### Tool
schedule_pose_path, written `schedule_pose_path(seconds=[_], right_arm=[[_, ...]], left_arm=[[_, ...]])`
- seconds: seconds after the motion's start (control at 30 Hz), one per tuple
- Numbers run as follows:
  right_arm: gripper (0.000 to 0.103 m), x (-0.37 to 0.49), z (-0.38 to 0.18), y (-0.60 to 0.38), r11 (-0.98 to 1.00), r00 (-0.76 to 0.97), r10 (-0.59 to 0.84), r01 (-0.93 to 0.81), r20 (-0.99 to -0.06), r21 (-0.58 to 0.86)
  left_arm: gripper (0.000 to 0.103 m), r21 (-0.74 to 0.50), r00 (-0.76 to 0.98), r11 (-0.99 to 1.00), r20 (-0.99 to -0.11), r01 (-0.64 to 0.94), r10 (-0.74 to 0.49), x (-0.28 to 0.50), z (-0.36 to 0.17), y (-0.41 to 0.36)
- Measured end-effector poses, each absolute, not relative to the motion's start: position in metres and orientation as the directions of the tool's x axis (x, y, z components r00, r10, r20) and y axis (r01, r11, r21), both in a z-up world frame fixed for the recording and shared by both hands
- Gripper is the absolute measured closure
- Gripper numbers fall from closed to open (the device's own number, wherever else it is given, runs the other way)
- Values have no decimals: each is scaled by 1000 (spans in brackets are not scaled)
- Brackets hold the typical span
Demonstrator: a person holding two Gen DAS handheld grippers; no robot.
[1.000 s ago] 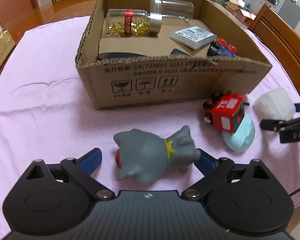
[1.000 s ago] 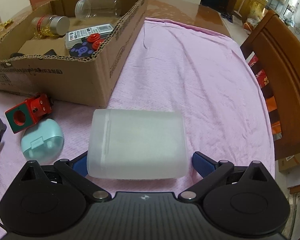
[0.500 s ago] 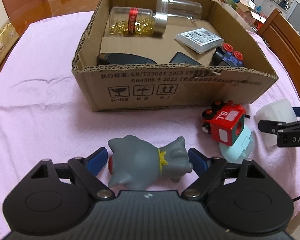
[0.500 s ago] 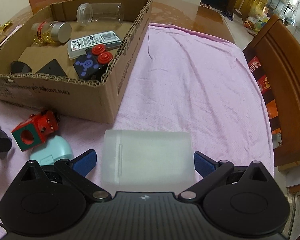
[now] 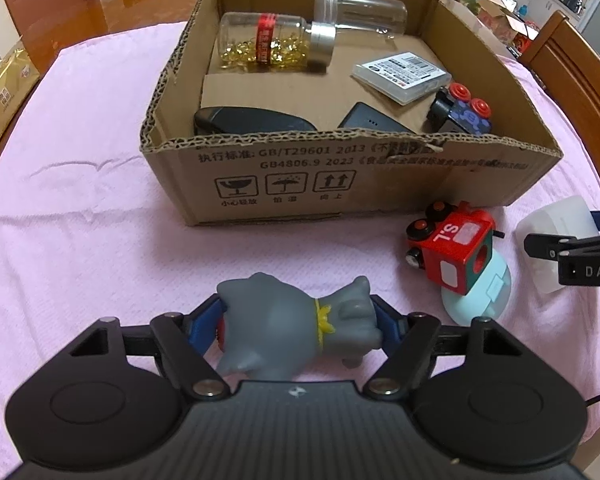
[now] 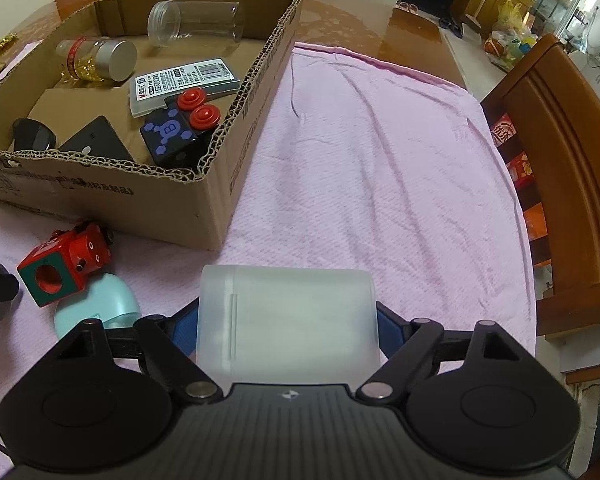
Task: Organize rigid objects
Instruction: 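Carry the figurine and white box into the cardboard box and release both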
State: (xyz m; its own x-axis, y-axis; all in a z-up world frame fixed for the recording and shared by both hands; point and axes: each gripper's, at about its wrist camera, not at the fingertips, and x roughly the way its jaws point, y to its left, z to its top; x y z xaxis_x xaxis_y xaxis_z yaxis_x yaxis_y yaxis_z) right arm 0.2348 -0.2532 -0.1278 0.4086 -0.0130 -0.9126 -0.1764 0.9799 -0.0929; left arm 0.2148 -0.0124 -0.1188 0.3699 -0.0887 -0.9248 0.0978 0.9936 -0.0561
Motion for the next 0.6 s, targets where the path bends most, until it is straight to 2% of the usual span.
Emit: schedule_pose_path(seconds=[0.33,0.6], right_arm=[[16,238,-125,-253,977,391,-14,-190,-920,-95],[16,235,-121,-253,970,380,19,-232,-925,-75]], left_arm=[[29,-39,342,995,-937,87,-67,219,-118,-16],[30,-65,325,990,-940,123,-102,220,-113,-12]])
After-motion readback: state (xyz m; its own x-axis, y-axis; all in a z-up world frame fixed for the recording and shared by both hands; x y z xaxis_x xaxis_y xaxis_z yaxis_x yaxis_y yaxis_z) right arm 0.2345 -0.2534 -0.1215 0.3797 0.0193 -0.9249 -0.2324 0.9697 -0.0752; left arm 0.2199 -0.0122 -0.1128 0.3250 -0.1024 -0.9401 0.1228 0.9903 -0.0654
